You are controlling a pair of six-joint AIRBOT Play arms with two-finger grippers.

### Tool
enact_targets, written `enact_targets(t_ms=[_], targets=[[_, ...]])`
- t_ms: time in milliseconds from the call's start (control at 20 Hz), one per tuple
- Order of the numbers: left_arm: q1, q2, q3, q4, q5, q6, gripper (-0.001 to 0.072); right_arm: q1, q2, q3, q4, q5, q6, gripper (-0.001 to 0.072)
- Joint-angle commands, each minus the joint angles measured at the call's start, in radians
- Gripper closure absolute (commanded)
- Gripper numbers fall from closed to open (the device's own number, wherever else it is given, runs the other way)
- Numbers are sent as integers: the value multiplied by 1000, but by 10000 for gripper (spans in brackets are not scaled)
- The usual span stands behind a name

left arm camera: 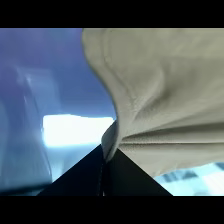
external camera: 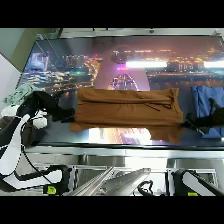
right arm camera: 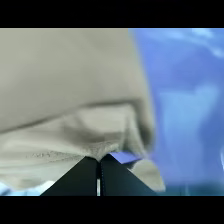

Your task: Fold the shirts.

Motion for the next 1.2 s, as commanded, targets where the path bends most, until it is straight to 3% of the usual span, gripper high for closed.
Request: enact_targets(t_ms=[0, 200, 350, 700, 950, 1000, 1050, 1100, 1150], targets=[[-11, -14, 157, 9, -59, -37, 695, 88, -80, 167, 98, 88, -39, 687], [-43, -176, 406, -13, -79, -64, 695, 181, -260, 385, 97, 207, -15, 687], [-100, -306, 540, 71, -151, -136, 695, 229, -388, 494, 71, 269, 26, 686], [-139, -572, 778, 129, -85, -158, 695, 256, -531, 520, 24, 319, 27, 686], [-153, -637, 874, 126, -69, -157, 694, 256, -525, 527, -1, 334, 17, 685], [-160, -638, 887, 126, -65, -156, 648, 256, -518, 527, 0, 330, 17, 679], [-170, -638, 901, 126, -53, -154, 355, 256, -513, 528, 0, 322, 17, 573], [-179, -638, 914, 126, -44, -155, 26, 256, -512, 531, 0, 302, 17, 363], [-187, -638, 929, 122, -32, -156, 3, 254, -511, 541, -2, 263, 17, 217]])
